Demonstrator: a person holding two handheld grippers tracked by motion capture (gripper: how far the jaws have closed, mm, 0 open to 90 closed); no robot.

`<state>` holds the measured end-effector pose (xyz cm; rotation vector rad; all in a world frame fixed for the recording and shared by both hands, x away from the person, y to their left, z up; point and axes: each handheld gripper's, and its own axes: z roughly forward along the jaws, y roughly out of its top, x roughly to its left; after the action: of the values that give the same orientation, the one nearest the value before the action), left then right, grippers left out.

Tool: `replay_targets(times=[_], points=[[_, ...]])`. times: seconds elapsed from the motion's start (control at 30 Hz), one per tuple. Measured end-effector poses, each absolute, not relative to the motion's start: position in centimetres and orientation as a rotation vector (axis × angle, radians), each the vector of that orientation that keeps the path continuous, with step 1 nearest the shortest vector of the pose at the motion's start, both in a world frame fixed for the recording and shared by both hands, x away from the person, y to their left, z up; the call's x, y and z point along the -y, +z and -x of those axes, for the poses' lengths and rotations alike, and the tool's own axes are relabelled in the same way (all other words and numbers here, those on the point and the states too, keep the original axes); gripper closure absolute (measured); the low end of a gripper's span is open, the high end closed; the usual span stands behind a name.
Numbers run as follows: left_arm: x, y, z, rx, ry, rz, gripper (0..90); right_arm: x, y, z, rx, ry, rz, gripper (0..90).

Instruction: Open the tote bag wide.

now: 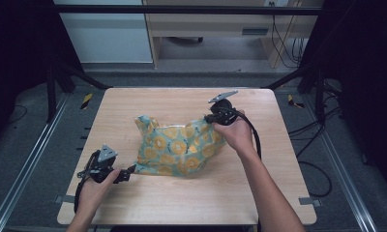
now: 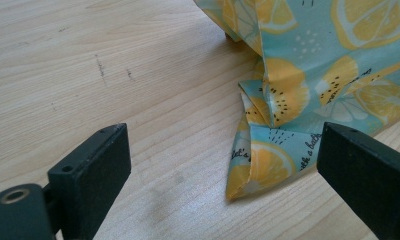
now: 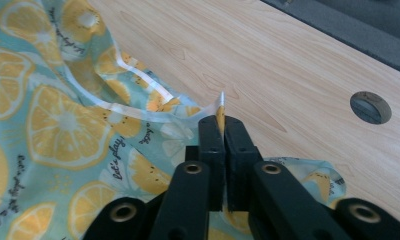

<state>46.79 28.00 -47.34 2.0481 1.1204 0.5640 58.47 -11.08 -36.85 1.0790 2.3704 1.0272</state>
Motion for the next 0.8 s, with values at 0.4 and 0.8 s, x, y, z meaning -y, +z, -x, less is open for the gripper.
replay_targets(times=[0.4, 0.8], points=[[-28.3, -46.5, -46.4, -1.122, 0.594, -1.994, 7.2, 10.8, -34.0, -53.5, -2.328, 1.198, -0.902, 90.0], [-27.7, -42.0, -45.2, -1.034, 0.626, -1.865, 10.2, 11.6, -34.1, -45.5, -2.306, 1.401, -0.71, 90.0]])
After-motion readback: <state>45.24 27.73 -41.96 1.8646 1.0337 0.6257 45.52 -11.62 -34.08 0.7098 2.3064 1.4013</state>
